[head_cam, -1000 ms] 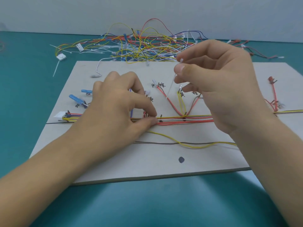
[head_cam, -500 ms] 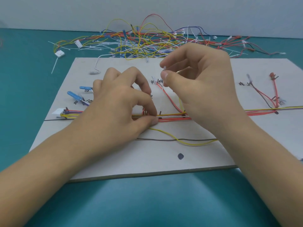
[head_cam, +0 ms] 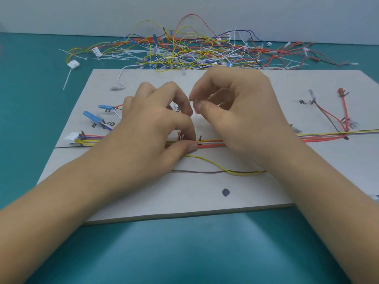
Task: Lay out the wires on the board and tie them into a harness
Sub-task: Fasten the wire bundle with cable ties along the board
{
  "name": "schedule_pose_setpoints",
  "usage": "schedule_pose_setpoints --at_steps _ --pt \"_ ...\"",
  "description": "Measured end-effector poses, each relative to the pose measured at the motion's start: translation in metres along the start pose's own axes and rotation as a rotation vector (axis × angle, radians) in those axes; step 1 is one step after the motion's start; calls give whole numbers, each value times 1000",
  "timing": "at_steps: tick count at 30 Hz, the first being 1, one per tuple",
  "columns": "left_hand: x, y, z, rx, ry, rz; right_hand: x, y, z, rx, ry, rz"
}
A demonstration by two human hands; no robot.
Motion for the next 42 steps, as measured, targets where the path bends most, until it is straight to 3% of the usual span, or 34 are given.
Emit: schedule_pose_setpoints --at_steps 15,21,29,38,42 --pt "6 8 0 56 1 -21 0 5 4 31 148 -125" --pt "5 8 -1 49 -5 -31 -4 17 11 -74 107 -128" --pt "0 5 0 20 14 -39 -6 11 8 -40 41 -106" --pt "-2 1 1 2 16 -51 -5 14 9 -154 6 -92" --pt "-1 1 1 -1 9 -44 -5 9 7 -108 -18 -78"
Point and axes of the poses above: each hand's wrist, its own z-axis towards the middle knuckle, its own y-axis out of the back of the hand, x = y × z, the point moved 2 cm from there along z, towards the middle knuckle, and after that the axes turned 4 degrees about -y, right-handed, at the moved point
